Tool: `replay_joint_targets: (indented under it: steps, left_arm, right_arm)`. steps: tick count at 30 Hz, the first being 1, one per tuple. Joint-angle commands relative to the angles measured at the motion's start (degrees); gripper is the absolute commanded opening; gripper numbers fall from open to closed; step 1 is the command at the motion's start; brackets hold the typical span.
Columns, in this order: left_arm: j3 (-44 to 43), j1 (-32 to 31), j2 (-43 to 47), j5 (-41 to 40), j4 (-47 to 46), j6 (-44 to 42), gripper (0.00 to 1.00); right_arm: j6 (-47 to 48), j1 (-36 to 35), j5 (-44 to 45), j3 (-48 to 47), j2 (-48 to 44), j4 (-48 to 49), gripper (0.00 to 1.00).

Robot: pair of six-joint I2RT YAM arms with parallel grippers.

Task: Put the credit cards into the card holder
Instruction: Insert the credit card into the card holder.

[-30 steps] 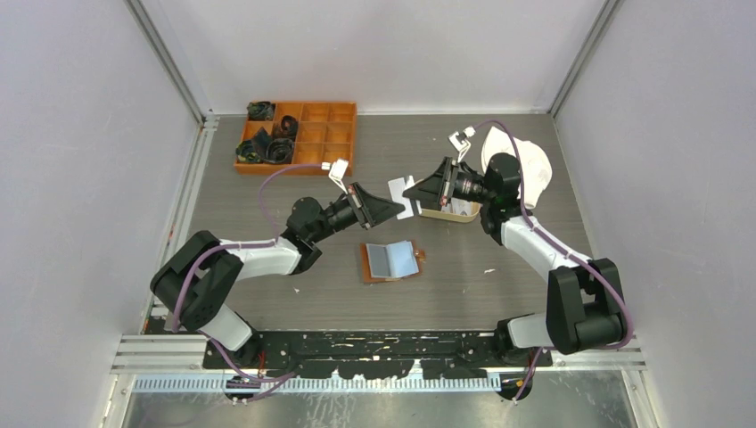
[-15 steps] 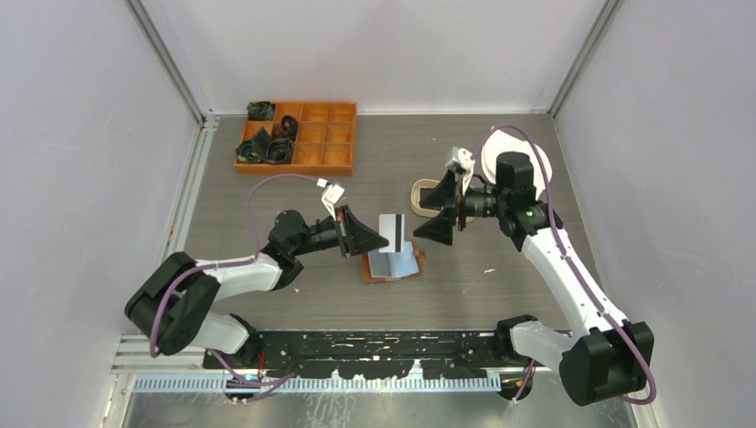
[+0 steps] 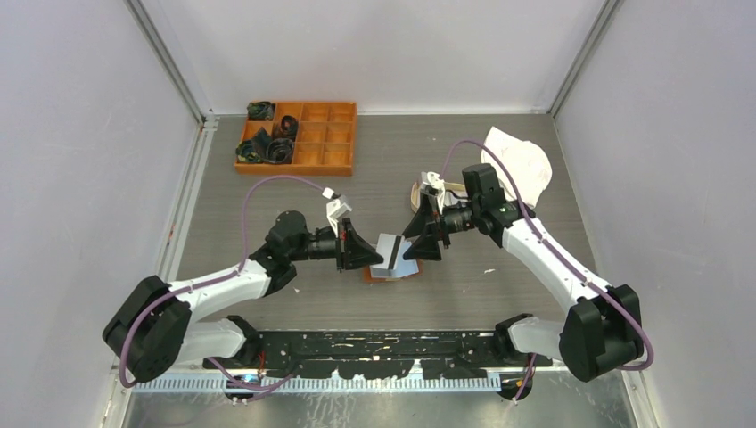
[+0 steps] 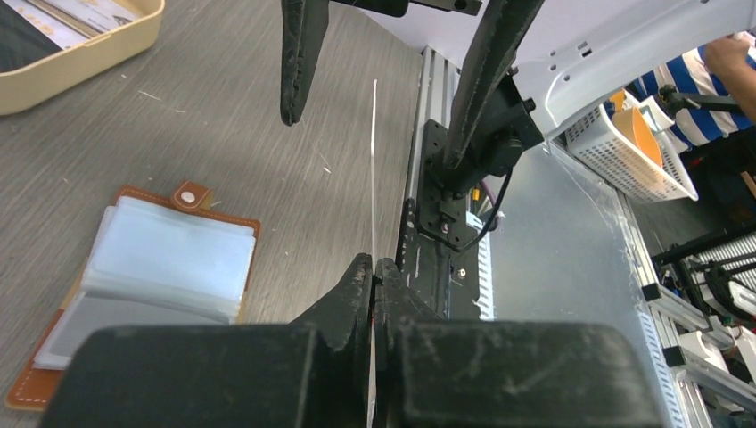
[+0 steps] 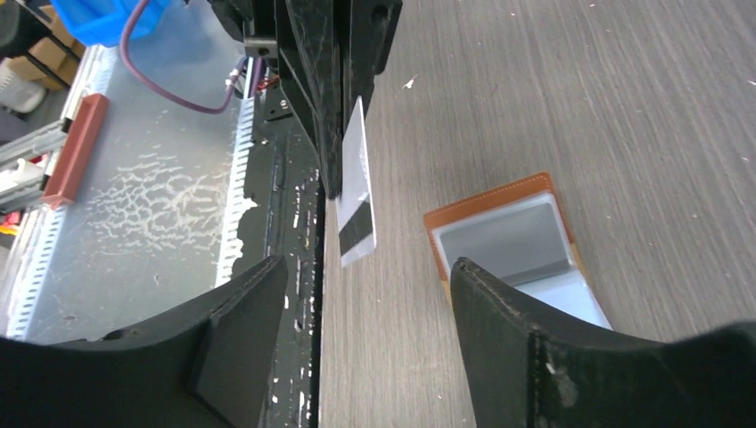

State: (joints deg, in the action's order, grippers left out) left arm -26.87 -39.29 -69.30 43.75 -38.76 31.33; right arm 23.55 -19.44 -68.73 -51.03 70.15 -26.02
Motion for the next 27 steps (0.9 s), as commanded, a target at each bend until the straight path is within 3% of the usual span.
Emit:
replay_joint_targets:
  steps: [1, 5, 12, 20, 24, 25, 27]
  left_arm:
    - [-3.2, -1.9, -0.5, 0.8, 1.3, -3.8, 0.0]
    - [-4.4, -3.3, -2.1, 0.6, 1.3, -4.1, 0.0]
    - [-4.6, -3.6, -2.8, 0.1, 1.4, -4.4, 0.0]
    - [-3.6, -3.5, -2.2, -1.2, 0.9, -4.4, 0.0]
    - [-3.4, -3.5, -2.5, -1.9, 0.3, -3.8, 0.0]
    - [-3.4, -3.5, -2.4, -2.7, 0.3, -3.5, 0.01]
    - [-3.1, -3.5, -1.9, -5.8, 1.6, -2.5, 0.17]
  right_arm:
    - [-8.4, -1.9, -0.7, 1.3, 0.2, 10.1, 0.7]
    - [-9.7, -2.7, -0.6, 1.3, 0.8, 11.2, 0.59]
    - [-8.1, -2.8, -2.7, 0.2, 0.6, 8.2, 0.28]
    - [-3.0, -2.8, -3.2, -1.6, 1.6, 2.1, 0.23]
    - [-3.0, -2.7, -3.4, -2.2, 1.6, 1.5, 0.02]
    - [-3.0, -2.8, -3.1, -2.4, 1.6, 1.2, 0.01]
    - [-3.6, -2.7, -0.9, -2.9, 1.6, 0.7, 0.01]
